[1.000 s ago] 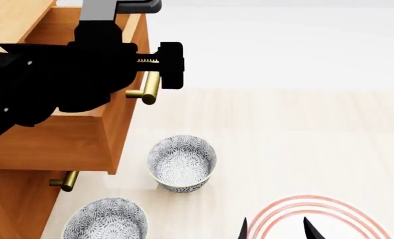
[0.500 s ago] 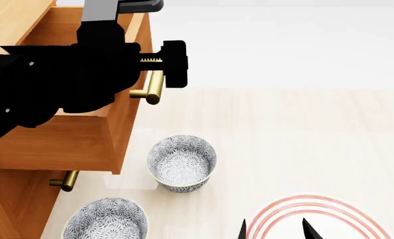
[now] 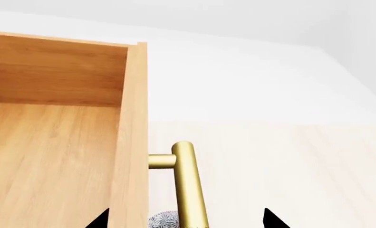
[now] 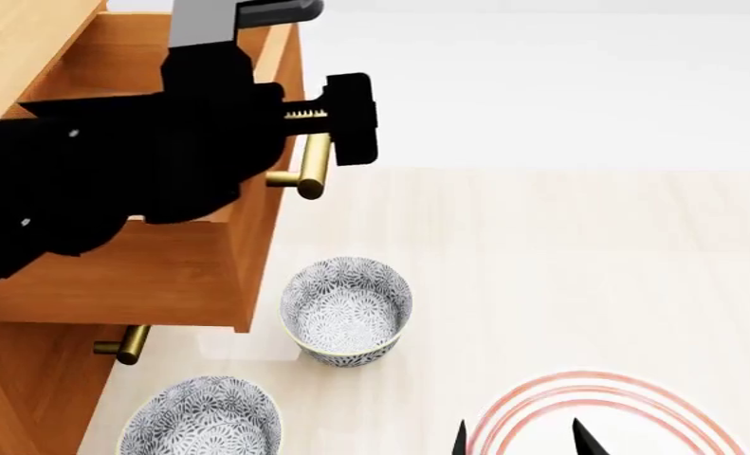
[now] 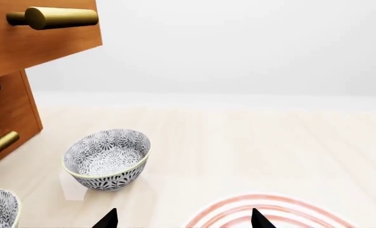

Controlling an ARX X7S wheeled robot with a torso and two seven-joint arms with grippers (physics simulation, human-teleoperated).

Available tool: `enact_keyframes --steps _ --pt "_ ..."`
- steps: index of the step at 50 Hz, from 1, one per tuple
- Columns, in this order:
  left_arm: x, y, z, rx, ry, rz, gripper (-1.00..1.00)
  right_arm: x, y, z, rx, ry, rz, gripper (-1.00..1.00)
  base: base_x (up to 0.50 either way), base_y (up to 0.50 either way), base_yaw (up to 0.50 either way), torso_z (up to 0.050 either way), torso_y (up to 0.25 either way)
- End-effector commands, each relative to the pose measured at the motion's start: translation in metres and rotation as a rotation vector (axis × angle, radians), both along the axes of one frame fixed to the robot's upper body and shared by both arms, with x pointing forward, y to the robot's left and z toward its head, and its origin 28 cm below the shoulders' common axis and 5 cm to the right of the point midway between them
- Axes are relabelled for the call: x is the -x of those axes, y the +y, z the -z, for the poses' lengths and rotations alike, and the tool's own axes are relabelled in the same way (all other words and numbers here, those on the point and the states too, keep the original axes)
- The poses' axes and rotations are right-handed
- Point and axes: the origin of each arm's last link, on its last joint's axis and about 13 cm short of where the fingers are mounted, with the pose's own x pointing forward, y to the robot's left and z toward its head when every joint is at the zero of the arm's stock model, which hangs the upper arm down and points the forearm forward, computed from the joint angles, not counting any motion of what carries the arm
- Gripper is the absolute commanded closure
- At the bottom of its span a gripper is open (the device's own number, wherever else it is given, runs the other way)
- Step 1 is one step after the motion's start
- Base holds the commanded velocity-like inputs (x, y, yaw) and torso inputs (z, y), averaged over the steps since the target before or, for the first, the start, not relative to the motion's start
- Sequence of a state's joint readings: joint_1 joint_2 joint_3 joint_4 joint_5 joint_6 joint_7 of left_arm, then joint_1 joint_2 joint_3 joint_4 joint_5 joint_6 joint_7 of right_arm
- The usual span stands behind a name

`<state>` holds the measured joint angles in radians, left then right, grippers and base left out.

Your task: Open the top drawer of the cabinet.

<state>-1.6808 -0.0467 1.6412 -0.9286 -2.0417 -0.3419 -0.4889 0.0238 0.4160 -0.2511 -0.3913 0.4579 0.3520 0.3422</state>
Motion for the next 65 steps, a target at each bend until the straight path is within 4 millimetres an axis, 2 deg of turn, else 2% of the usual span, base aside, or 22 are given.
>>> enact_keyframes --steps 1,14,65 --pt "0.076 -0.078 0.004 0.194 0.177 0.52 -1.0 -0.001 -0.001 0.002 0.007 0.013 -0.005 -1.0 0.0 0.0 0.01 0.0 0.0" --pt "0.082 -0.081 0.008 0.155 0.174 0.544 -1.0 -0.002 -0.002 0.006 0.011 0.02 -0.01 -1.0 0.0 0.0 0.0 0.0 0.002" --pt "0.12 -0.096 -0.01 0.127 0.139 0.628 -1.0 0.004 0.0 0.008 0.039 0.027 -0.047 -1.0 0.0 0.0 0.0 0.0 0.003"
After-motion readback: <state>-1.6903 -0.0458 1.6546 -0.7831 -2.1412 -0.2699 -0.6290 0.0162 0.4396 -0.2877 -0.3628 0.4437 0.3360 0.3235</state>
